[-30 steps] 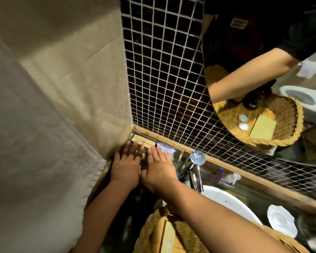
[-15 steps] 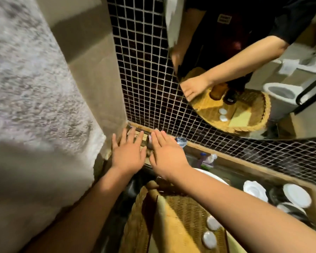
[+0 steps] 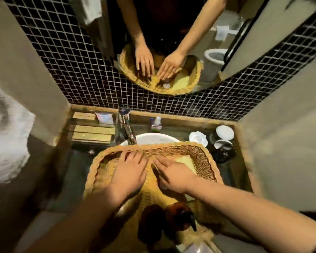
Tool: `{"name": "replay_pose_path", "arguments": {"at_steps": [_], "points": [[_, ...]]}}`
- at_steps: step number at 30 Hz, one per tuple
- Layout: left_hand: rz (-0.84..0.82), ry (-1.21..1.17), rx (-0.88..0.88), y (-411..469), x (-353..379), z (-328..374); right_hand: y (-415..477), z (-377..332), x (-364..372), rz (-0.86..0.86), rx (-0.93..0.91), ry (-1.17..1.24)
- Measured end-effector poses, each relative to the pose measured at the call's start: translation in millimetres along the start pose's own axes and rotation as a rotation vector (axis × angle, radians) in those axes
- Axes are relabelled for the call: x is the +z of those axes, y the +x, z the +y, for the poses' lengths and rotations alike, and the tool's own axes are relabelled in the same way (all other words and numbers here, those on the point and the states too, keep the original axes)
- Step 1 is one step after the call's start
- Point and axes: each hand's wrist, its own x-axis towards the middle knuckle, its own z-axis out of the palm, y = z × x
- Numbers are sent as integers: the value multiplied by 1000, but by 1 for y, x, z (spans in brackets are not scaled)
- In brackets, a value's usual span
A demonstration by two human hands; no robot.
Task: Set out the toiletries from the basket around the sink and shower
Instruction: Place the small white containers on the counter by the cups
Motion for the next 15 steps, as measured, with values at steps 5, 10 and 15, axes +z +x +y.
{"name": "replay_pose_path", "arguments": {"at_steps": [5,10,15], "points": [[-187,-14,45,8,32,20,-5,22,33,-94,145,63],[-290,-78,129,12,53,32,-4,31,60,-106,224,177],[-166,-82,394,10,61,46,1,34,66,2,122,162]]}}
